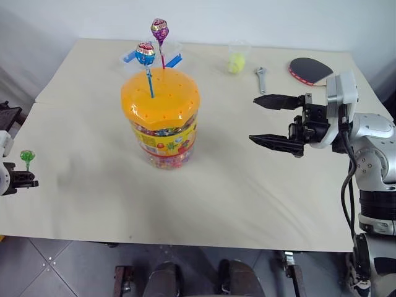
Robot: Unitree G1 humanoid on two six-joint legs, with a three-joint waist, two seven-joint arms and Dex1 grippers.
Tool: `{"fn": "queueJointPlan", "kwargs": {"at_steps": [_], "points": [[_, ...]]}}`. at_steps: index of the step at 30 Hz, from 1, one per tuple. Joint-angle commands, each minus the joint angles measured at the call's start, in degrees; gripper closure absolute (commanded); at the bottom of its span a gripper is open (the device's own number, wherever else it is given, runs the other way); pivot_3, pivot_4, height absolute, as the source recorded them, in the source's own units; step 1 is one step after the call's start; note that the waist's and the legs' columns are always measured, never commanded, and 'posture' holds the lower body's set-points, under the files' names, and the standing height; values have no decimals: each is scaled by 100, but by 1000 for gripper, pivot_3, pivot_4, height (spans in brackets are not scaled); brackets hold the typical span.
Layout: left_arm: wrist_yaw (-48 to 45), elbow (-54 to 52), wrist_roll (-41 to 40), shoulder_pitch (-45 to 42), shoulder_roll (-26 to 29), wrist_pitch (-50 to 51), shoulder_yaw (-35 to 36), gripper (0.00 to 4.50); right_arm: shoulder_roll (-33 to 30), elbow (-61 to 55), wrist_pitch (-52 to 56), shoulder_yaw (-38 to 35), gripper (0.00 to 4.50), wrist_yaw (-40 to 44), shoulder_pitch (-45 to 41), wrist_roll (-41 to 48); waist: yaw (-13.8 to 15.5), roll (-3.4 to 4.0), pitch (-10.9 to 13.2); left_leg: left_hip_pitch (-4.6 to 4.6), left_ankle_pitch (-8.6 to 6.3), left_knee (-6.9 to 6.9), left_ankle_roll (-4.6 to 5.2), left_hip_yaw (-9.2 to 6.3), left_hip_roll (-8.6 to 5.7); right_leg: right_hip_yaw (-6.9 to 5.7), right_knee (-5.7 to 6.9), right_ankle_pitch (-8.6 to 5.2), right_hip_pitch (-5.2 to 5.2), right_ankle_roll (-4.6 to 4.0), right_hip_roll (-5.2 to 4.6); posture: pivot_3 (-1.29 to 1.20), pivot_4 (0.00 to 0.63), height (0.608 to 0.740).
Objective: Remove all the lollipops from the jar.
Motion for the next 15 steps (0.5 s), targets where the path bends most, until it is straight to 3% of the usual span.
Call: {"fn": "queueJointPlan", "kwargs": {"at_steps": [1, 13, 15], "points": [[57, 9, 89, -181, 255, 67, 140, 3479, 9, -27, -123, -75, 0, 68, -127, 16, -19, 0, 0, 0, 0, -1, 0, 0, 0, 0, 0, 0, -1, 0, 0, 0, 150, 740], [-576, -962, -609, -677, 875, 551, 152, 25, -21, 154, -163, -64, 0, 177, -286, -71, -18, -2, 0, -5, 0, -1, 0, 8, 1, 4, 6, 0, -16, 0, -1, 0, 150, 740], [-905, -1334, -1027, -1114, 793, 399, 263, 25, -14, 184, -194, -73, 0, 197, -303, -93, -14, -5, -1, -5, 0, -1, 0, 8, 0, 6, 6, 0, -16, 0, -1, 0, 150, 740]]}}
